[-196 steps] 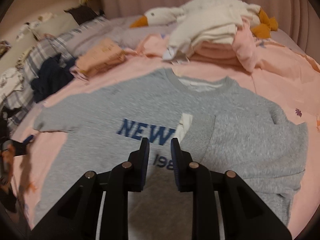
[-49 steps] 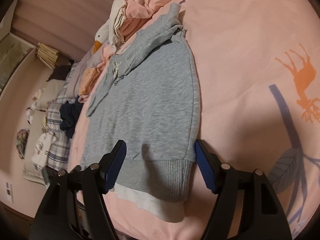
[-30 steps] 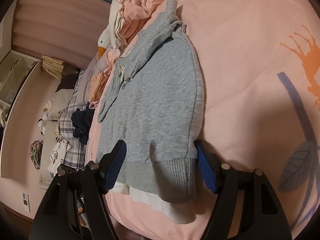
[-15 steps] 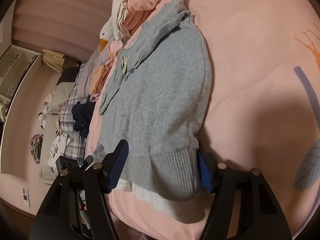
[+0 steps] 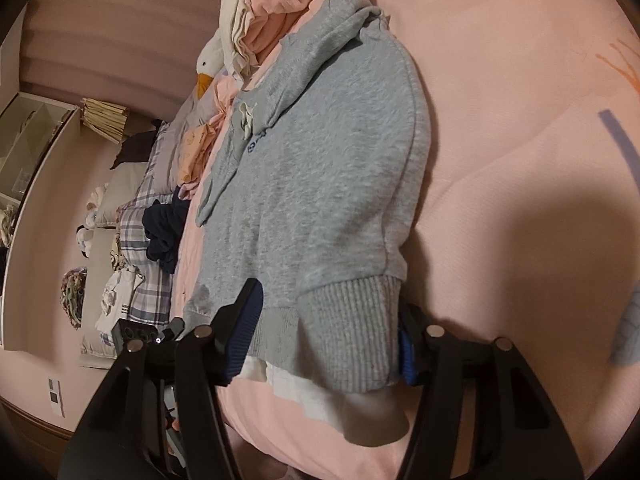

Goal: Fold small clothes
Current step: 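Grasp the ribbed hem with both grippers, then lift the hem with both grippers and fold it toward the collar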

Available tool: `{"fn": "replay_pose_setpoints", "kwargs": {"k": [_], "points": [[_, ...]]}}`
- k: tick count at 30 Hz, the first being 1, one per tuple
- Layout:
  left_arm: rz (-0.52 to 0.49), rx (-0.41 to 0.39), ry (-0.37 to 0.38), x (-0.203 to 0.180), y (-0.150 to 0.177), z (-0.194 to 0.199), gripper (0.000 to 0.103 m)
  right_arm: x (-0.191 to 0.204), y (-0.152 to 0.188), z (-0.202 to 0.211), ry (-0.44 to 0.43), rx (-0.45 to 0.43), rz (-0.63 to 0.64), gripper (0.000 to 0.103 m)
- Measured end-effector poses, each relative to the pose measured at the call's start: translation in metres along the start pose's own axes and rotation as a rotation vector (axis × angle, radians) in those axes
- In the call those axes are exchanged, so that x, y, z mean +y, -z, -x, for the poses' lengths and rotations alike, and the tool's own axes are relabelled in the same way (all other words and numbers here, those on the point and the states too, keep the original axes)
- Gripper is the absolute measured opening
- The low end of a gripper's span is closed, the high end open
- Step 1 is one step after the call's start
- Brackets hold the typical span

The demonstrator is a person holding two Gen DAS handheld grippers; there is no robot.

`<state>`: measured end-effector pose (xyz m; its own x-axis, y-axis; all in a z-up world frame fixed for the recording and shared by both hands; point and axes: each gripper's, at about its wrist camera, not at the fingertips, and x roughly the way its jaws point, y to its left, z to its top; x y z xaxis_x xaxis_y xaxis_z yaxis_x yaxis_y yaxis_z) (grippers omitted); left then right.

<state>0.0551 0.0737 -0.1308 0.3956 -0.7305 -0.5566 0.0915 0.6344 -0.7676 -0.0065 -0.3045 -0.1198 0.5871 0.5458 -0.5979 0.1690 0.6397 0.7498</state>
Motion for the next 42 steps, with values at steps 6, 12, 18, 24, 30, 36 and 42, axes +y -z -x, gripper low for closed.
{"fn": "replay_pose_setpoints", "kwargs": {"k": [6,12,18,24,30,36,42], "points": [[0.005,-0.013,-0.016,0.002,-0.004,0.001,0.072,0.001,0.0,0.0,0.024,-0.017,0.003,0.048],[0.005,-0.016,-0.066,0.002,-0.005,-0.002,0.059,-0.004,0.001,0.0,0.047,-0.036,-0.012,0.038],[0.035,-0.026,-0.09,0.011,-0.004,0.002,0.035,0.001,0.003,-0.002,0.078,-0.063,0.001,0.032],[0.061,-0.041,-0.079,0.016,-0.002,0.006,0.032,0.001,0.004,-0.001,0.088,-0.075,-0.001,0.03],[0.051,-0.049,-0.078,0.012,-0.002,0.009,0.031,-0.001,0.006,0.001,0.065,-0.077,-0.026,0.03],[0.037,-0.052,-0.048,0.009,-0.003,0.01,0.031,-0.002,0.007,0.003,0.048,-0.079,-0.044,0.03],[0.006,-0.065,-0.023,0.002,-0.005,0.014,0.031,0.001,0.007,0.006,0.008,-0.093,-0.049,0.029]]}}
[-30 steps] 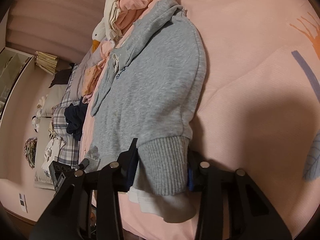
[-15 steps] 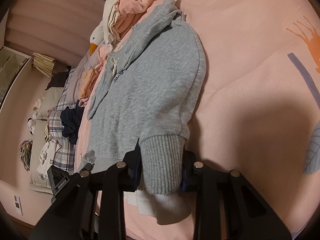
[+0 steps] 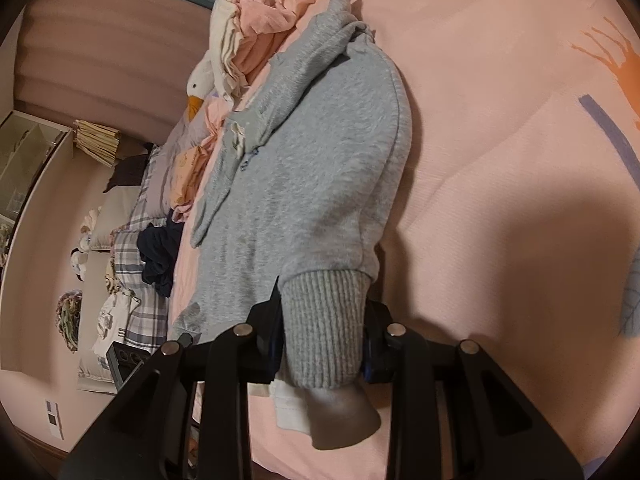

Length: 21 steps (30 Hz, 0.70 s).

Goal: Fold small clothes
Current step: 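Lift the hem with both grippers and fold it toward the collar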

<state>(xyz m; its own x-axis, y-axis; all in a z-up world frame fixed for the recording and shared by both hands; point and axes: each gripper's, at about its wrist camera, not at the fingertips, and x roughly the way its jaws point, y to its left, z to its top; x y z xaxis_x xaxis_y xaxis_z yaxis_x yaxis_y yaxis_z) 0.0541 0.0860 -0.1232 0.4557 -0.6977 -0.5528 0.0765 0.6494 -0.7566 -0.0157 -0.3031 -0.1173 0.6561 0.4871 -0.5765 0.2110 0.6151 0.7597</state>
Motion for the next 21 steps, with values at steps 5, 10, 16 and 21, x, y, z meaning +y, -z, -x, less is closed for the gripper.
{"fn": "replay_pose_setpoints", "kwargs": {"k": [5,10,16,21], "points": [[-0.013,-0.009,0.013,-0.004,0.0,0.001,0.031,0.006,0.0,0.002,-0.023,-0.009,0.009,0.029],[-0.019,-0.011,0.01,-0.005,0.001,0.002,0.031,0.006,0.0,0.002,-0.029,-0.009,0.005,0.029],[-0.03,-0.014,0.015,-0.007,0.001,0.002,0.031,0.005,0.0,0.003,-0.046,-0.009,0.003,0.029],[-0.042,-0.016,0.023,-0.011,0.002,0.004,0.028,0.005,0.0,0.006,-0.066,-0.013,0.004,0.028]]}}
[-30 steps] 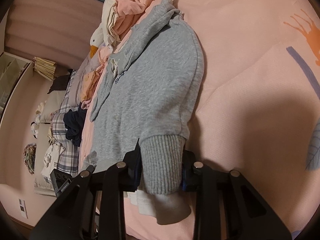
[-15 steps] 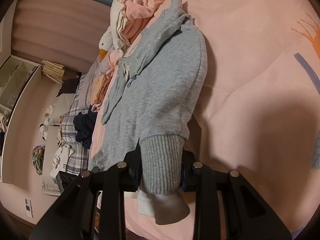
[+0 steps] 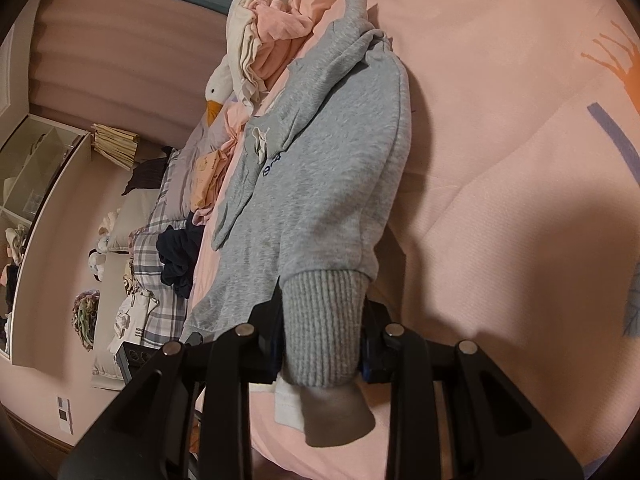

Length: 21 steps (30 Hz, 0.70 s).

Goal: Fold small clothes
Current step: 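Lift the hem with both grippers and fold it toward the collar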

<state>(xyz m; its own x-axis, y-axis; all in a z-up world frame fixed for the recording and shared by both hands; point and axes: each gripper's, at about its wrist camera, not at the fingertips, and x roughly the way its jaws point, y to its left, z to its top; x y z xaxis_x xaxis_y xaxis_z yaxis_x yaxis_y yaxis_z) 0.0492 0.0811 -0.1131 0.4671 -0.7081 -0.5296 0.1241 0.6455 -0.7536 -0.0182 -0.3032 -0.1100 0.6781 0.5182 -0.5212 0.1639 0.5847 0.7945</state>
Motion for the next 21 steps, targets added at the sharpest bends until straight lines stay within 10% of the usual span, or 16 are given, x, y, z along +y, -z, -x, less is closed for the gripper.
{"fn": "replay_pose_setpoints", "kwargs": {"k": [21], "points": [[-0.045,-0.076,0.016,-0.023,0.006,0.027,0.019,0.009,-0.002,0.02,-0.101,-0.059,0.063,0.018]]}}
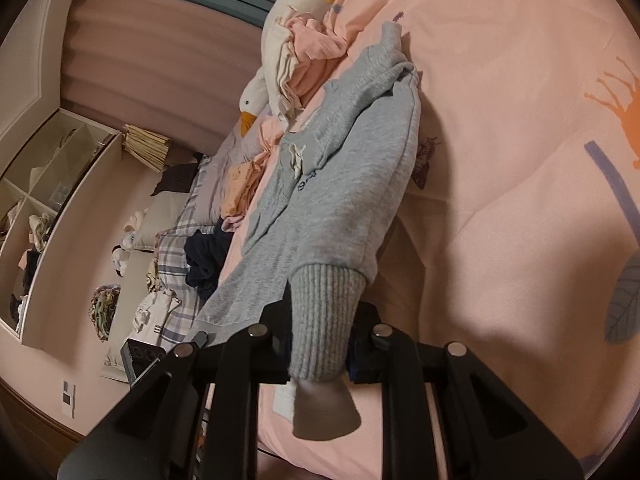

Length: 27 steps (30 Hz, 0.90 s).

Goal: Fold small clothes
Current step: 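Lift the hem with both grippers and fold it toward the collar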

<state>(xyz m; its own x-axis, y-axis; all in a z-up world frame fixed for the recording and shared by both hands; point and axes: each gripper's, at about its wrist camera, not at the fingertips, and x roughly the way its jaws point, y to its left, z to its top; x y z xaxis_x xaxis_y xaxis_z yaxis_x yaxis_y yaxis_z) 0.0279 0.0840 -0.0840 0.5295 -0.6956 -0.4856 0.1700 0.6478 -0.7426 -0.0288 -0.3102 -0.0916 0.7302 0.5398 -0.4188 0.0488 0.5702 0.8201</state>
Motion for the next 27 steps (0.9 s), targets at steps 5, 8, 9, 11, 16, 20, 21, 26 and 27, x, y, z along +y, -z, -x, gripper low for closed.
{"fn": "replay_pose_setpoints", "kwargs": {"k": [5,8,9,11,16,20,21,26,27], "points": [[-0.001,-0.016,0.013,-0.005,0.001,0.006,0.017,0.001,0.0,0.007,-0.013,-0.011,0.024,0.017],[0.005,-0.021,0.035,-0.005,0.002,0.01,0.011,0.002,0.001,0.009,-0.026,-0.008,0.027,0.017],[0.011,-0.024,0.042,-0.005,0.003,0.012,0.009,0.001,0.0,0.01,-0.023,-0.007,0.026,0.017],[0.018,-0.034,0.047,-0.004,0.003,0.016,0.008,0.001,-0.001,0.011,-0.032,-0.008,0.017,0.017],[0.023,-0.051,0.066,-0.006,0.004,0.027,0.007,0.007,0.0,0.018,-0.027,-0.003,0.047,0.017],[-0.018,-0.08,0.076,-0.016,0.004,0.039,0.0,0.011,0.002,0.023,-0.039,-0.001,0.068,0.016],[-0.028,-0.084,0.075,-0.017,0.003,0.04,0.0,0.012,0.001,0.024,-0.042,0.0,0.071,0.015],[0.03,-0.05,0.016,0.0,0.001,0.03,0.0,0.002,-0.003,0.02,-0.04,0.032,0.047,0.018],[0.058,-0.042,0.002,0.008,0.003,0.028,0.0,-0.001,-0.003,0.019,-0.038,0.039,0.037,0.018]]}}
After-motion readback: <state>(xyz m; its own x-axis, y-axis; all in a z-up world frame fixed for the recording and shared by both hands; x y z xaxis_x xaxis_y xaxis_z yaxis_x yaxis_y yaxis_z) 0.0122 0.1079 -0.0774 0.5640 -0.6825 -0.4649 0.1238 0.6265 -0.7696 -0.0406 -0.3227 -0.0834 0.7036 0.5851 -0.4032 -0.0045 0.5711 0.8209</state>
